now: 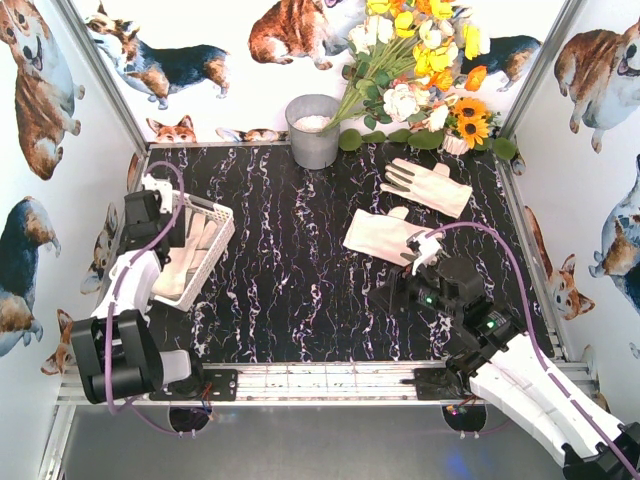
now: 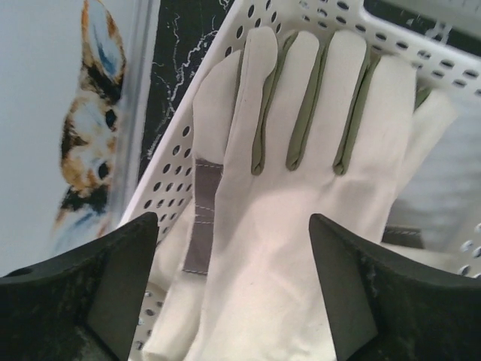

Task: Put the gloves into the storage basket
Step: Adjust the glove in the bin.

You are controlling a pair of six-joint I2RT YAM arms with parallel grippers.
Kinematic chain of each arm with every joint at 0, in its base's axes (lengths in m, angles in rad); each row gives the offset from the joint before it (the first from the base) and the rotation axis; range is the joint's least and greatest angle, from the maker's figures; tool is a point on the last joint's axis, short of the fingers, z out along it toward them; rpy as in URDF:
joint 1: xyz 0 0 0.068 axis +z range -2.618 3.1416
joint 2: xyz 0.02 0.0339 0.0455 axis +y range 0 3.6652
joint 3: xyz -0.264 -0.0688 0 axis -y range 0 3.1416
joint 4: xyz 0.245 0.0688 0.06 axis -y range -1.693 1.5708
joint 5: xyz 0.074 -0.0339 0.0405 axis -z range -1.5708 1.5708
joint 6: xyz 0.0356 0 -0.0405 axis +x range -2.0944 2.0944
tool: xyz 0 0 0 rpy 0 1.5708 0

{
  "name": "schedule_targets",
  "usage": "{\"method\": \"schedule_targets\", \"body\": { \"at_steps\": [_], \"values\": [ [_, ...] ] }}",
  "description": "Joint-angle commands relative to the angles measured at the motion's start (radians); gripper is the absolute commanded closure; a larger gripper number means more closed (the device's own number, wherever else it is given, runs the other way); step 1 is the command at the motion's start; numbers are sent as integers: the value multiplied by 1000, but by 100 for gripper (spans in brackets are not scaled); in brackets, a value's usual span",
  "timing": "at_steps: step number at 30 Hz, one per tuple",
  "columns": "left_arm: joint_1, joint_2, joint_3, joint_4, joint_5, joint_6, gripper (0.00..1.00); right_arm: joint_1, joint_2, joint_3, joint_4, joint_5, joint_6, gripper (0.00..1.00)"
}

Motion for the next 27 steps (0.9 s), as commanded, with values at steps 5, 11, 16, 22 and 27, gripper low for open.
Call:
{"method": "schedule_targets", "body": {
  "at_steps": [5,11,16,22,27],
  "values": [
    [87,58,85,9,248,-153,40,-2,13,34,18,-16,-39,32],
    [124,150,133,-24,303,-142,50,-2,37,26,37,-32,-32,32],
    [135,195,151,-25,305,-110,51,-2,46,31,38,-35,-38,32],
    [146,243,157,7,329,-58,56,-2,59,36,39,-43,-33,32],
    [147,286,175,10,422,-3,83,-2,59,37,31,-42,-31,32]
  ]
}}
